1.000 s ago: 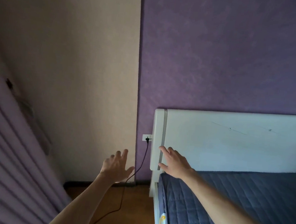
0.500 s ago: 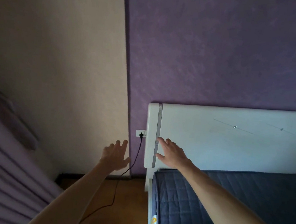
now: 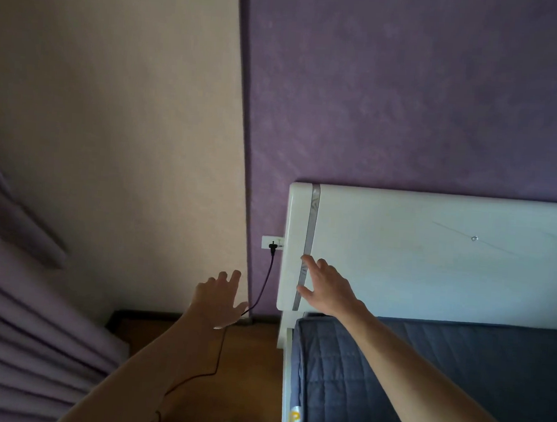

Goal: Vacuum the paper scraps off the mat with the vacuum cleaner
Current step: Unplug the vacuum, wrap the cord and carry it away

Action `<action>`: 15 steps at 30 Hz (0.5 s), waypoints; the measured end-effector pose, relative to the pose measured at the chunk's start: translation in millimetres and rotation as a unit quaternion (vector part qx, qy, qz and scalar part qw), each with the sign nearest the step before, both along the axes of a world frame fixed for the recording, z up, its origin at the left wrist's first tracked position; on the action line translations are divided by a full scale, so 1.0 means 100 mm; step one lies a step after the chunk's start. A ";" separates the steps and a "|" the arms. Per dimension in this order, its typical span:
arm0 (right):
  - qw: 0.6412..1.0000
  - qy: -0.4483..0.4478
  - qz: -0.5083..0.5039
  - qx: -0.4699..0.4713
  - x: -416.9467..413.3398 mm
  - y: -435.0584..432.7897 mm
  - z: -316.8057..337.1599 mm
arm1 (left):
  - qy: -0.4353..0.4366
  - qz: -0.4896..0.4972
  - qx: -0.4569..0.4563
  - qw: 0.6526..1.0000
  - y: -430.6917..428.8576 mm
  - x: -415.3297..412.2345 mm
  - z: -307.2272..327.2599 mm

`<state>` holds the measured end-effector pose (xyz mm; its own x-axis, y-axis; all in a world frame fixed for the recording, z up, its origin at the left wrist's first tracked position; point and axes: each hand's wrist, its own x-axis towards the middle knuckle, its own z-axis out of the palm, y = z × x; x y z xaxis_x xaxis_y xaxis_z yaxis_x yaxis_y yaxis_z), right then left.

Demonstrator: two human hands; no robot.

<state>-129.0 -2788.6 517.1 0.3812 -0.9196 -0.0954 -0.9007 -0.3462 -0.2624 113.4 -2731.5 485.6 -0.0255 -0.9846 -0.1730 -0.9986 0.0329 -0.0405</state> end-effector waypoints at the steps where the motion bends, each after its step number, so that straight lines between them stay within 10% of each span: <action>1: 1.000 -0.002 -0.002 0.002 0.02 -0.05 -0.05 | 0.005 -0.001 0.004 1.000 -0.06 0.02 -0.05; 15: 0.993 -0.028 -0.055 0.101 0.79 -0.68 -0.81 | 0.068 -0.032 0.095 0.993 -0.84 0.53 -0.86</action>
